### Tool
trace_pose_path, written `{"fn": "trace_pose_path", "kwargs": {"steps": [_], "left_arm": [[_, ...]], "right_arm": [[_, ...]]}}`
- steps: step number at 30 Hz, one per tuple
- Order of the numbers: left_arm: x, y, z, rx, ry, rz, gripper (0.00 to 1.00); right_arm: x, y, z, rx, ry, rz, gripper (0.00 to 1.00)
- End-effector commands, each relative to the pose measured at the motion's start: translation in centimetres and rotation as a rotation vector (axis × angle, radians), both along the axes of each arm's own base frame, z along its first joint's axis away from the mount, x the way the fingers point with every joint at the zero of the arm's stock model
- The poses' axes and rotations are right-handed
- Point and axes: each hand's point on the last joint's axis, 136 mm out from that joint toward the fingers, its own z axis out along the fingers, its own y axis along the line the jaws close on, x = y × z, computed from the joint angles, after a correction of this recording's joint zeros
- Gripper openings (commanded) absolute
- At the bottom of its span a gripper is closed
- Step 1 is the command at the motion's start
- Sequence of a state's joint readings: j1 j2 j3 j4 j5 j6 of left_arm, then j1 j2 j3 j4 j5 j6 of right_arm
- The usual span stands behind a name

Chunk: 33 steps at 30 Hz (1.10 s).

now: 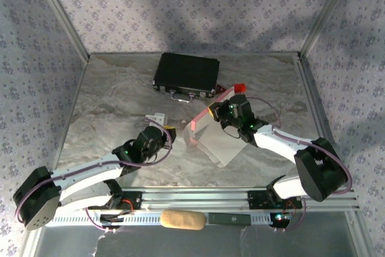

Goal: Fold the paper box

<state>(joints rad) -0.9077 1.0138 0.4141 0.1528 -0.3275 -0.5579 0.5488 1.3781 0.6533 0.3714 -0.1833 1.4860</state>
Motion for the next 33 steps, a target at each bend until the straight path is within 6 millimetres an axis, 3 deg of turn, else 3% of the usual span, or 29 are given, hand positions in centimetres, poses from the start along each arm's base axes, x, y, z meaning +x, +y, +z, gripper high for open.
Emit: {"fn": "trace_pose_path", "kwargs": {"steps": [1, 6, 11, 16, 28, 33], "left_arm": [[-0.2, -0.1, 0.0, -0.015, 0.009, -0.033, 0.27], [0.4, 0.3, -1.3, -0.008, 0.023, -0.079, 0.27], [0.9, -2.2, -2.8, 0.023, 0.033, -0.236, 0.24], [0.4, -5.5, -2.6, 0.062, -0.063, -0.391, 0.22], [0.0, -8.3, -2.0, 0.035, -0.134, -0.494, 0.22], [-0.2, -8.8, -1.8, 0.049, -0.159, -0.476, 0.29]], "right_arm": [[-0.1, 0.6, 1.1, 0.029, -0.095, 0.072, 0.00], [0.3, 1.2, 1.6, 0.039, -0.118, 0.127, 0.00], [0.1, 0.2, 1.1, 0.051, -0.111, 0.128, 0.00], [0.2, 0.2, 0.9, 0.067, -0.109, 0.131, 0.00], [0.4, 0.3, 1.2, 0.082, -0.109, 0.135, 0.00], [0.4, 0.4, 1.0, 0.083, -0.107, 0.138, 0.00]]}}
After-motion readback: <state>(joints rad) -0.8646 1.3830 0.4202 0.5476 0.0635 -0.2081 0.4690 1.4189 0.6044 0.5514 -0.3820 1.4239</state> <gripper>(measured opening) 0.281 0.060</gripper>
